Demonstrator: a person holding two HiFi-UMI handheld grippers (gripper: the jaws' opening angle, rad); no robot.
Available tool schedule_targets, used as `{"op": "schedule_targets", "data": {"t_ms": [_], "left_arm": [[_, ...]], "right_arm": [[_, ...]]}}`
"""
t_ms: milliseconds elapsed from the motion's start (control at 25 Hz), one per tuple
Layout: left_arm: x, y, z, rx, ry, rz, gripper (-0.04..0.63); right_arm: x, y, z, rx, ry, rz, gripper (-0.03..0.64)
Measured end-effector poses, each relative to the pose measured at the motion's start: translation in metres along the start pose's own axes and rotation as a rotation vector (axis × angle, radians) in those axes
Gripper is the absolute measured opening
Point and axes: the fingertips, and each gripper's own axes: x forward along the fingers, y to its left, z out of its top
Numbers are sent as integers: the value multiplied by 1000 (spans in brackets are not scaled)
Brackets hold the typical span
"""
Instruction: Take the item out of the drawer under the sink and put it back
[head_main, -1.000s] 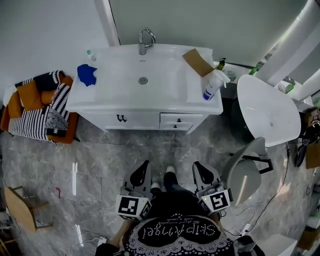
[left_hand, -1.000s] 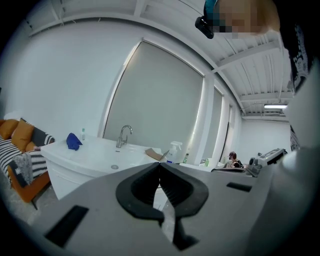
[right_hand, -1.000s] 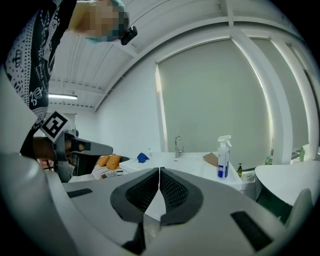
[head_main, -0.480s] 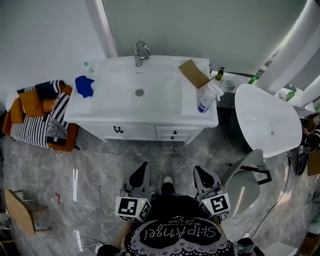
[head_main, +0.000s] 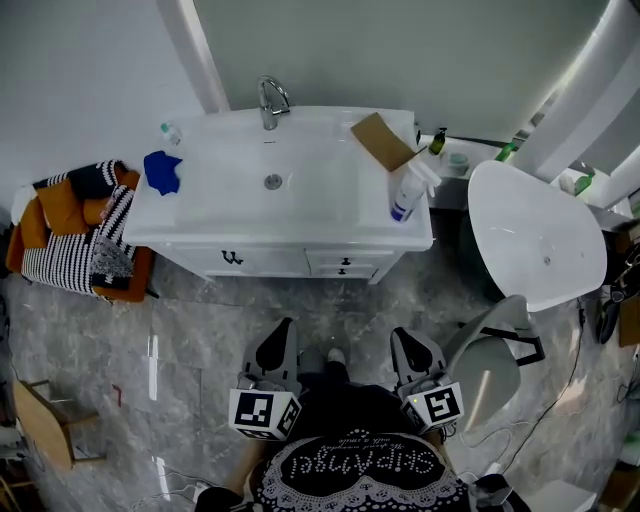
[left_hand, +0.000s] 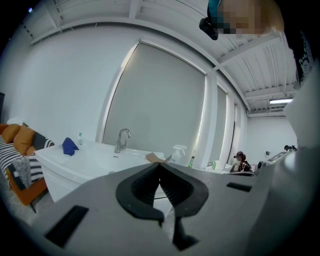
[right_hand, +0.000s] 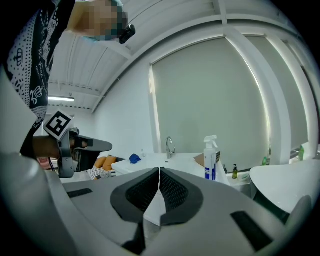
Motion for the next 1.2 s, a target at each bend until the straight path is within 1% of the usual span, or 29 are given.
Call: {"op": "schedule_targets", "data": {"t_ms": [160,320,440,560,640,720,880,1200], "left_arm": [[4,0,-4,-14,5,-7,5],[14,5,-8,-11,37,-25,5],[26,12,-6,-8,53,-40,5],[38,22,1,-13,48,-60,5],[46,28,9,-16,41,-76,5],[54,36,16,-20,39,-90,5],[68,57,30,-13,43,-108,5],[85,85,36,-17,36,-156,5]], "right_arm": [[3,-3,0,0,6,-6,20],[11,-5,1,-3,21,-17,20],[22,-12,3,-29,16,-34,20],[37,-12,7,-42,14,-37,20],[49,-9,12,-32,18,-40,20],[62,-3,18,-18,30,-37,20],[83,2,24,-25,54,-44,20],[108,8,21,-43,61,-66,20]]}}
